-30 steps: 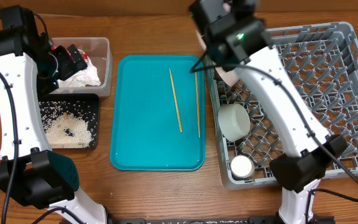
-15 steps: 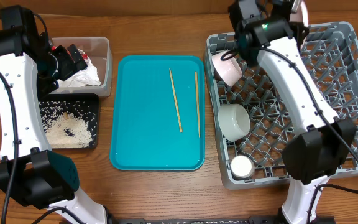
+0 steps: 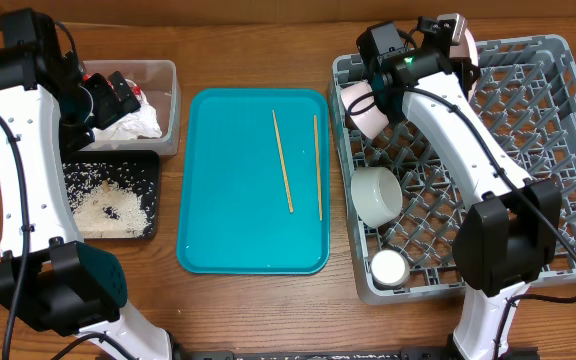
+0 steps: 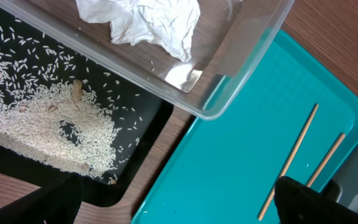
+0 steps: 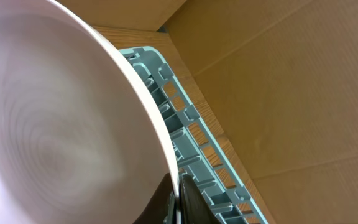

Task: Sort waste into correct bins and load items into the dishwasher
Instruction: 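Stand the pink plate upright in the rack's back and release it, then reach the right gripper to a chopstick on the teal tray and grasp it, then carry the chopstick into the dish rack and release it with the right gripper, then grasp the second chopstick on the teal tray with the right gripper, then carry the second chopstick into the dish rack and release it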

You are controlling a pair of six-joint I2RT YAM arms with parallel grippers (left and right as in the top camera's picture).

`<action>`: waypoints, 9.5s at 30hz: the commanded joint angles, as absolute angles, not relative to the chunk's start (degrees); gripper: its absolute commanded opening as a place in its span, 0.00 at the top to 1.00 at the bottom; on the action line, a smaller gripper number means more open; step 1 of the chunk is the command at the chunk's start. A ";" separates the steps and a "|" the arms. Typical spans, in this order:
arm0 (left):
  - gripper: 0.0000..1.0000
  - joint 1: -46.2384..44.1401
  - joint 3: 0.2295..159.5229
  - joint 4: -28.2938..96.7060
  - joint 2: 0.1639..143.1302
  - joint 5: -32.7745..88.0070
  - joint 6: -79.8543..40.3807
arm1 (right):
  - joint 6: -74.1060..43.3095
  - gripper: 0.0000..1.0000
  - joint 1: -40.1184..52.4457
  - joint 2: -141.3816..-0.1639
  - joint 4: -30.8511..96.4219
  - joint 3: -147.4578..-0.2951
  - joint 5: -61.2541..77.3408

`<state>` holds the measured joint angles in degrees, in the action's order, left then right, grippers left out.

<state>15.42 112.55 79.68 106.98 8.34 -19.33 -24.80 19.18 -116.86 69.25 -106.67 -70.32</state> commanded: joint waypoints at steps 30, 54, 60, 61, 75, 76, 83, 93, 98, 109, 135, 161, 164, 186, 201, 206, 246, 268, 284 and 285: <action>0.00 15.35 113.19 79.48 105.73 7.92 -18.63 | -25.74 0.96 20.01 -112.62 70.96 -108.90 -61.45; 0.00 15.35 113.19 79.48 105.73 7.92 -18.63 | -25.67 0.22 19.75 -112.14 69.12 -106.15 -52.34; 0.00 15.35 113.19 79.48 105.73 7.92 -18.63 | -24.88 0.00 20.10 -109.47 71.44 -116.86 -30.33; 0.00 15.35 113.19 79.48 105.73 7.92 -18.63 | -23.24 0.00 20.18 -109.14 71.85 -118.50 -23.44; 0.00 15.35 113.19 79.50 105.73 7.92 -18.63 | -22.94 0.22 32.14 -118.52 61.34 -113.34 2.81; 0.00 15.35 113.19 79.48 105.73 7.92 -18.63 | -22.96 0.27 33.08 -119.52 61.32 -113.14 2.02; 0.00 15.35 113.19 79.48 105.73 7.92 -18.63 | -24.64 0.48 39.29 -127.24 62.19 -112.44 -6.37; 0.00 15.35 113.19 79.48 105.73 7.92 -18.63 | -27.31 0.59 40.29 -134.98 62.17 -111.42 -7.03; 0.00 15.35 113.19 79.48 105.73 7.92 -18.63 | -28.38 0.68 40.29 -136.92 60.93 -111.42 -7.07; 0.00 15.35 113.19 79.48 105.73 7.92 -18.63 | -30.26 0.96 40.49 -137.86 59.96 -111.57 -7.01; 0.00 15.35 113.19 79.48 105.73 7.92 -18.63 | -23.31 0.96 27.03 -116.88 97.08 -139.72 -10.68; 0.00 15.35 113.19 79.48 105.73 7.92 -18.63 | -19.46 0.96 16.64 -106.26 93.97 -91.00 -14.96; 0.00 15.35 113.19 79.48 105.73 7.92 -18.63 | -19.49 0.93 16.64 -106.26 93.73 -90.70 -14.96; 0.00 15.35 113.19 79.48 105.73 7.92 -18.63 | -20.91 0.56 28.14 -106.98 71.70 -107.70 4.14; 0.00 15.35 113.19 79.48 105.73 7.92 -18.63 | -30.06 0.53 35.81 -123.74 62.70 -107.00 -6.00; 0.00 15.35 113.19 79.48 105.73 7.92 -18.63 | -29.63 0.52 35.03 -127.76 61.52 -107.00 -7.31; 0.00 15.35 113.19 79.48 105.73 7.92 -18.63 | -25.43 0.96 30.26 -121.03 97.08 -136.53 -15.88; 0.00 15.35 113.19 79.48 105.73 7.92 -18.63 | -25.69 0.96 18.98 -100.86 92.79 -101.25 -15.68; 0.00 15.35 113.19 79.48 105.73 7.92 -18.63 | -24.97 0.91 14.76 -100.92 81.30 -81.38 -20.56; 0.00 15.35 113.19 79.48 105.73 7.92 -18.63 | -24.34 0.87 14.76 -100.92 81.30 -81.38 -20.49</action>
<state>15.42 112.55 79.55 106.98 8.34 -19.33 -24.93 15.27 -101.49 81.49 -81.60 -19.00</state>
